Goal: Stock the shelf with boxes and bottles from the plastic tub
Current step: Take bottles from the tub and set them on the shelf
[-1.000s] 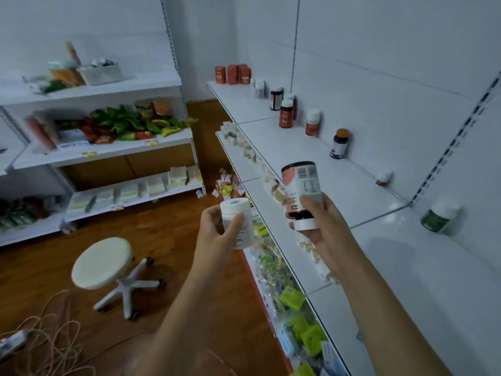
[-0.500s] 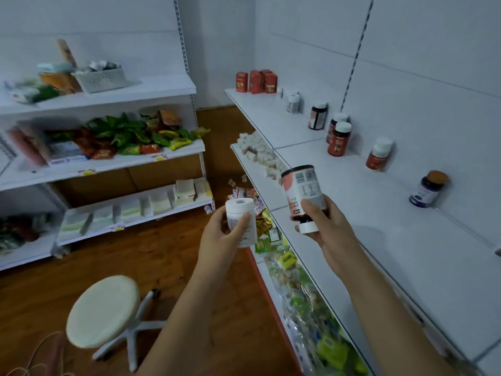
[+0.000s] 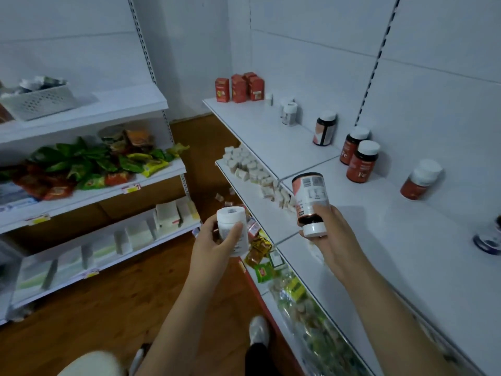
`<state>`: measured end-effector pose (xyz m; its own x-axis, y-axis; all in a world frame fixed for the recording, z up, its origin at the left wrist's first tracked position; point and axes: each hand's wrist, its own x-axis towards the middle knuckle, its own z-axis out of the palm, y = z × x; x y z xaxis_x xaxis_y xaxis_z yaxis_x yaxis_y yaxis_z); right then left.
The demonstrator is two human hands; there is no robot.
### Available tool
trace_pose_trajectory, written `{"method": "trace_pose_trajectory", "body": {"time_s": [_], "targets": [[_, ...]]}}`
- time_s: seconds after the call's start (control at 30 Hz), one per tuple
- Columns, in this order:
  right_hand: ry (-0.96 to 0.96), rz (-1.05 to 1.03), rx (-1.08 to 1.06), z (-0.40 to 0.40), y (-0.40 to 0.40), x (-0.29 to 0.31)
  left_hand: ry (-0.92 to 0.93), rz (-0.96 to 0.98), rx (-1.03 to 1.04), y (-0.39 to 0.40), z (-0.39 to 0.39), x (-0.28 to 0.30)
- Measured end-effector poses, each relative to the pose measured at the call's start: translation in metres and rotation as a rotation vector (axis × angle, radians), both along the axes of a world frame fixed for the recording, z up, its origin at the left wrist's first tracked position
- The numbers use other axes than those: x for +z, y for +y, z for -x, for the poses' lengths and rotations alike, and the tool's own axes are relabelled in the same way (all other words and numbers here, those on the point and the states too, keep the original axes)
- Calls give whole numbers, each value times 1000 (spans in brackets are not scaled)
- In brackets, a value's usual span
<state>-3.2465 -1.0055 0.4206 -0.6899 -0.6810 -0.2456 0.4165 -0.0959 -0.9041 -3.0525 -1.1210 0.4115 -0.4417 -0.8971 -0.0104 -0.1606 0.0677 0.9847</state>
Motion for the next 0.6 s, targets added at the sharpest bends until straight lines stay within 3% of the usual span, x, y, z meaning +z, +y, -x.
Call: {"method": "trace_pose_trajectory", "body": {"time_s": [0.1, 0.33, 0.47, 0.6], "targets": [[45, -46, -27, 46, -49, -13, 3, -2, -36, -54, 45, -2], [376, -276, -214, 146, -137, -24, -74, 40, -209, -178, 168, 2], [506, -422, -284, 190, -174, -24, -66, 59, -251, -226, 230, -1], [645, -433, -359, 217, -200, -19, -60, 55, -301, -252, 267, -9]]}}
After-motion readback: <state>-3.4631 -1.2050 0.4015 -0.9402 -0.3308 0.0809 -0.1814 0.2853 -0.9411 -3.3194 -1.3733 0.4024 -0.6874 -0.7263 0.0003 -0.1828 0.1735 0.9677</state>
